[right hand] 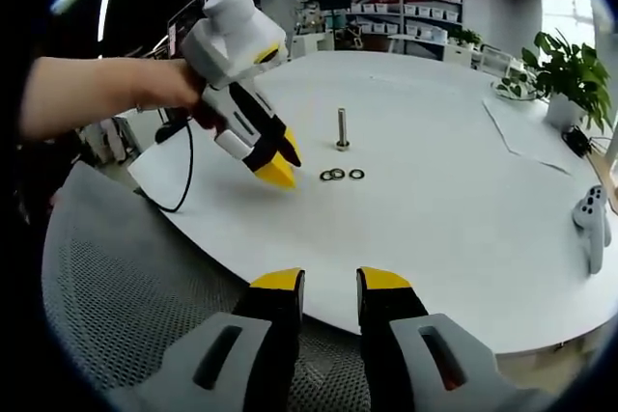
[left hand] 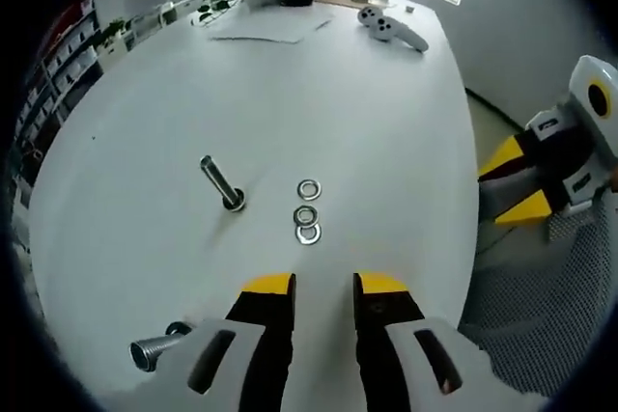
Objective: Place the washer onto the threaded stud by aligning its center hole with the stud, sliding it down to the base, and recovering from edge contact or off-axis alignment until the washer reaches the visible bottom stop.
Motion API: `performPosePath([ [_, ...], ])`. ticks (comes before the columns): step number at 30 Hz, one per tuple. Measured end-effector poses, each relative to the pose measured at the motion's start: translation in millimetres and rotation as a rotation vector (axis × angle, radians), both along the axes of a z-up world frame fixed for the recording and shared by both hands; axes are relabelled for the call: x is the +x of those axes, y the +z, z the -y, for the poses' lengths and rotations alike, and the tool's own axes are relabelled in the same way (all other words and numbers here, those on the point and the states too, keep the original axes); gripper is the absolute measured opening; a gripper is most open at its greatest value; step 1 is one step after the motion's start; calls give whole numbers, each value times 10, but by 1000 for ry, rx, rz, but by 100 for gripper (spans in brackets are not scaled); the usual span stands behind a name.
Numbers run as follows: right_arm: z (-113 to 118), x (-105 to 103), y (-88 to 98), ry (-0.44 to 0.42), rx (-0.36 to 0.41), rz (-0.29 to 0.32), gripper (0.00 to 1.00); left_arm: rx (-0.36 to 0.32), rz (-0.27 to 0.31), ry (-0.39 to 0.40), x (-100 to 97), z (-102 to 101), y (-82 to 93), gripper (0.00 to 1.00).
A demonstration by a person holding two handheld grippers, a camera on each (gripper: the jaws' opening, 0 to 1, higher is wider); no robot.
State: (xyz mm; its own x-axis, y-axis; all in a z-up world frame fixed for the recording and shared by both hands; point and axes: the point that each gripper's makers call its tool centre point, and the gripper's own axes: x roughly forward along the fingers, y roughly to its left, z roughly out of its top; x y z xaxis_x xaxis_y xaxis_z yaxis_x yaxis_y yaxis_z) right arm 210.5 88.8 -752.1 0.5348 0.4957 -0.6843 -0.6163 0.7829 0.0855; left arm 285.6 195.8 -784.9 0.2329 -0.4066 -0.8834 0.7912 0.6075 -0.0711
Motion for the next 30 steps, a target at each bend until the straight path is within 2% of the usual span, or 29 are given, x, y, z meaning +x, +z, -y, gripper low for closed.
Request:
performPosePath([
  [13, -12, 15, 14, 5, 7, 12, 24, 14, -12, -10, -92, -97, -44, 22],
  [30, 11, 28, 15, -20, 8, 11, 24, 11, -13, -27, -89, -117, -75, 22],
])
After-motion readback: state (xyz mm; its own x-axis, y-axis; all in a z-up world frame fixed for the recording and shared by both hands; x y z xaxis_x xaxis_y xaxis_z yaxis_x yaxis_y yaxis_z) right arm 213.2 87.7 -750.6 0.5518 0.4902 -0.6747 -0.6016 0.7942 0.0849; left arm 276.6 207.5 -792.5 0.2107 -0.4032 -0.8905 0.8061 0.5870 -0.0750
